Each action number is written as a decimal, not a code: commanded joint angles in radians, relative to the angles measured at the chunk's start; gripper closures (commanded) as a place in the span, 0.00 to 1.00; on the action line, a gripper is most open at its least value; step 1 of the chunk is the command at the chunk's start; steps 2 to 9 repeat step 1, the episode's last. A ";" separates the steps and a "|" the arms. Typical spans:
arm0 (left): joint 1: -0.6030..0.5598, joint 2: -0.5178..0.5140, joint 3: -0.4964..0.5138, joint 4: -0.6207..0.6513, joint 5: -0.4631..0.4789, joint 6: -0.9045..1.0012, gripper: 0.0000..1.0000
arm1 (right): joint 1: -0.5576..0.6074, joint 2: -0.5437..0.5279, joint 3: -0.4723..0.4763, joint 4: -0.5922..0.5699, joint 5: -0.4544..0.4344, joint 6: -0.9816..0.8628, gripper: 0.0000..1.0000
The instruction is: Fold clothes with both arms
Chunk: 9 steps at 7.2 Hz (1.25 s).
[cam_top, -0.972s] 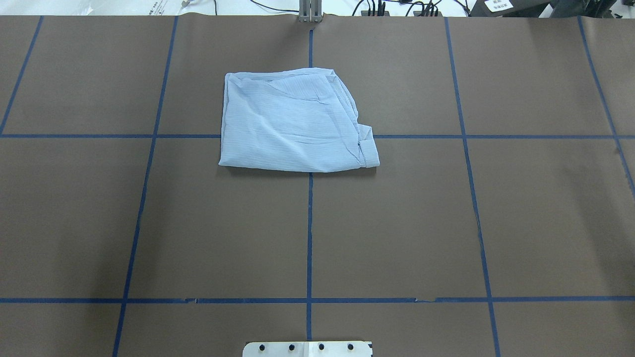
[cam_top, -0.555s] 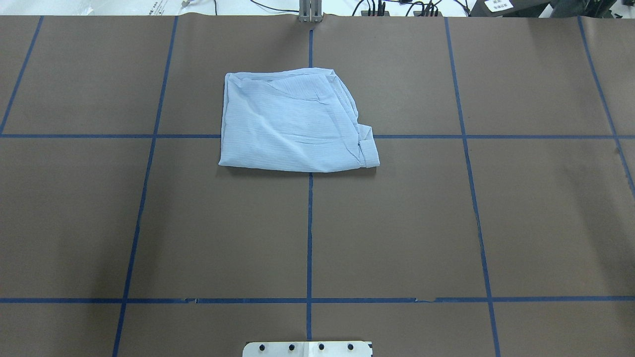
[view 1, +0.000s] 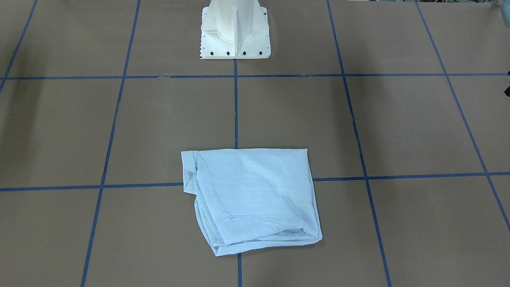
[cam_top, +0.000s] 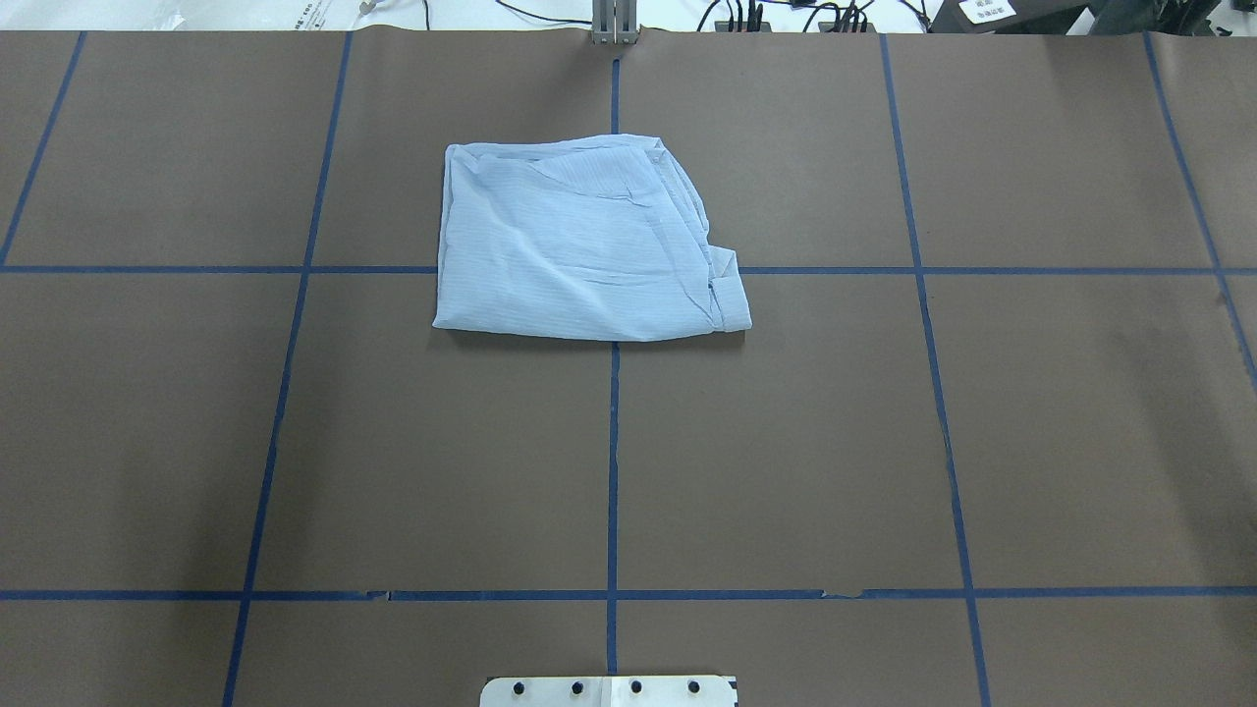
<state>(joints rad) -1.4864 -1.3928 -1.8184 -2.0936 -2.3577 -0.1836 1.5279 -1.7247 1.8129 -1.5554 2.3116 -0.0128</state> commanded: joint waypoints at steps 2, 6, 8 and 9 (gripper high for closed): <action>0.000 0.000 -0.001 -0.002 0.000 0.000 0.00 | 0.000 0.001 0.000 0.000 0.000 0.002 0.00; 0.000 0.000 -0.001 -0.002 0.000 0.000 0.00 | 0.000 0.001 0.000 0.000 0.000 0.002 0.00; 0.000 0.000 -0.001 -0.002 0.000 0.000 0.00 | 0.000 0.001 0.000 0.000 0.000 0.002 0.00; 0.000 0.000 -0.001 -0.002 0.000 0.000 0.00 | 0.000 0.001 0.000 0.000 0.000 0.002 0.00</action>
